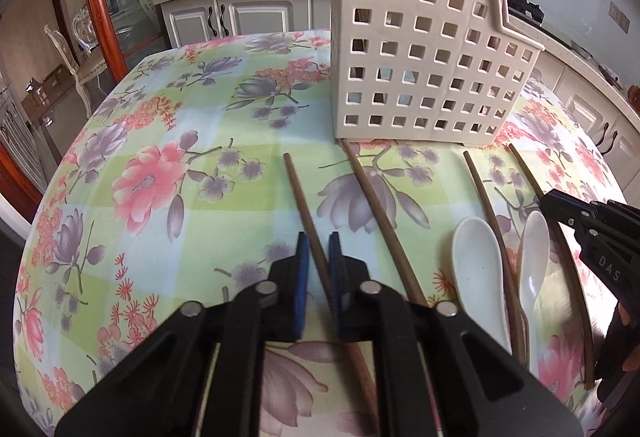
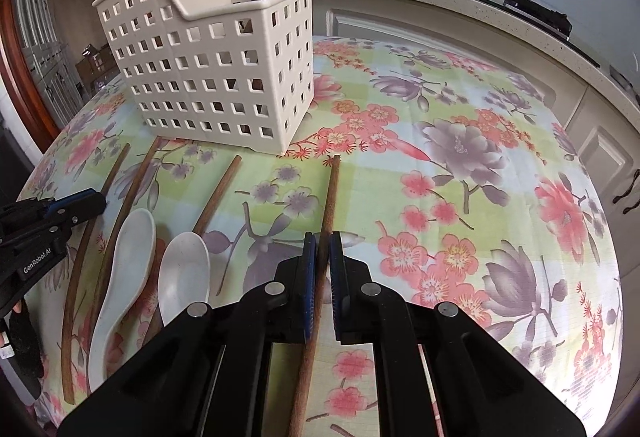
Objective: Organize utensils
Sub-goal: 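Grasp a chopstick with the right tool while the left tool grasps another, then lift both held chopsticks upright and carry them over the white basket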
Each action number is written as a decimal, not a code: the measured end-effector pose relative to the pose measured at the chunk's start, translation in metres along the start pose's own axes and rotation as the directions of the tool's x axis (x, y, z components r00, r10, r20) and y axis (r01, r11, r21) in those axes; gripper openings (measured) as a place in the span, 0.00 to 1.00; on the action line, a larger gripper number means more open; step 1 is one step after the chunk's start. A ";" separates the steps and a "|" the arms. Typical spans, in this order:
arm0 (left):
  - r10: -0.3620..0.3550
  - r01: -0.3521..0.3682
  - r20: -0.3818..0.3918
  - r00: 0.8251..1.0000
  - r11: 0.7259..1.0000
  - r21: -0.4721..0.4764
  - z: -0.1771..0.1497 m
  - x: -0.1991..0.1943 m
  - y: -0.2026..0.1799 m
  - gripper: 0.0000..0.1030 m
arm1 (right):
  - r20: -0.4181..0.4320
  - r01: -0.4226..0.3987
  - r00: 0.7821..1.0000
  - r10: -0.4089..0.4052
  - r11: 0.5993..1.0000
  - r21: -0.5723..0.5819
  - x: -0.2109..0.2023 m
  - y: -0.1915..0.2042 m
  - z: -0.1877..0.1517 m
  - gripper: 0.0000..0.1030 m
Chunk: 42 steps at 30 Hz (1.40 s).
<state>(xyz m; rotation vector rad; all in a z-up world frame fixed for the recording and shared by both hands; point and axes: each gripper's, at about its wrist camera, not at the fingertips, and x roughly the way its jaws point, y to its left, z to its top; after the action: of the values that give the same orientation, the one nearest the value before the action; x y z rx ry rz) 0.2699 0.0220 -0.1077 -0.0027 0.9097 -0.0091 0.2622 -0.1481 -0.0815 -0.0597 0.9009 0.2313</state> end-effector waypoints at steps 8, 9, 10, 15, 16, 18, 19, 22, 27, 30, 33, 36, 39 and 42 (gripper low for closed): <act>-0.038 0.039 0.023 0.999 0.998 -0.043 -0.004 -0.006 0.010 0.06 | 0.016 -0.008 1.000 0.007 0.999 0.051 -0.004 -0.006 -0.003 0.07; -0.039 0.040 0.032 0.999 0.998 -0.046 -0.005 -0.009 0.011 0.06 | 0.028 -0.014 1.000 0.012 0.998 0.057 -0.006 -0.007 -0.004 0.07; -0.041 0.043 0.040 0.998 0.998 -0.047 -0.005 -0.012 0.011 0.06 | 0.042 -0.023 0.999 0.020 0.998 0.063 -0.009 -0.008 -0.004 0.07; -0.035 0.040 0.098 0.995 0.998 -0.048 -0.003 -0.035 0.013 0.06 | 0.111 -0.053 0.993 0.044 0.996 0.074 -0.030 -0.007 -0.003 0.07; -0.038 0.043 0.107 0.994 0.998 -0.050 -0.002 -0.039 0.013 0.06 | 0.121 -0.056 0.992 0.047 0.996 0.073 -0.034 -0.007 -0.002 0.07; -0.040 0.047 0.130 0.991 0.998 -0.052 -0.003 -0.048 0.014 0.06 | 0.147 -0.062 0.988 0.051 0.996 0.071 -0.044 -0.005 -0.002 0.07; -0.042 0.050 0.139 0.989 0.997 -0.053 -0.003 -0.051 0.014 0.06 | 0.157 -0.065 0.986 0.053 0.995 0.070 -0.048 -0.005 -0.001 0.07; -0.045 0.054 0.168 0.985 0.997 -0.052 -0.003 -0.063 0.013 0.06 | 0.187 -0.072 0.981 0.059 0.995 0.065 -0.061 -0.004 -0.001 0.07; -0.045 0.057 0.202 0.978 0.997 -0.053 -0.004 -0.078 0.012 0.06 | 0.239 -0.075 0.969 0.059 0.995 0.058 -0.083 0.000 -0.001 0.06; -0.046 0.059 0.224 0.974 0.997 -0.052 -0.004 -0.087 0.012 0.06 | 0.264 -0.081 0.962 0.065 0.995 0.051 -0.094 0.002 -0.001 0.06; -0.051 0.066 0.249 0.967 0.996 -0.053 -0.004 -0.099 0.012 0.06 | 0.285 -0.081 0.956 0.065 0.996 0.045 -0.104 0.003 -0.001 0.06; -0.048 0.065 0.273 0.961 0.996 -0.053 -0.005 -0.110 0.013 0.06 | 0.305 -0.080 0.950 0.065 0.996 0.039 -0.112 0.005 -0.001 0.06; -0.048 0.067 0.291 0.955 0.996 -0.053 -0.006 -0.119 0.013 0.06 | 0.322 -0.081 0.945 0.067 0.996 0.032 -0.121 0.006 -0.002 0.06; -0.048 0.067 0.311 0.949 0.996 -0.051 -0.007 -0.129 0.012 0.06 | 0.338 -0.082 0.938 0.069 0.996 0.026 -0.130 0.008 -0.002 0.06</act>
<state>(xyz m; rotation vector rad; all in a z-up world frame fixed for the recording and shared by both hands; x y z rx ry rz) 0.1855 0.0352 -0.0104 -0.0851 0.5942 -0.0344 0.1812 -0.1633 0.0190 0.0511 0.5653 0.2853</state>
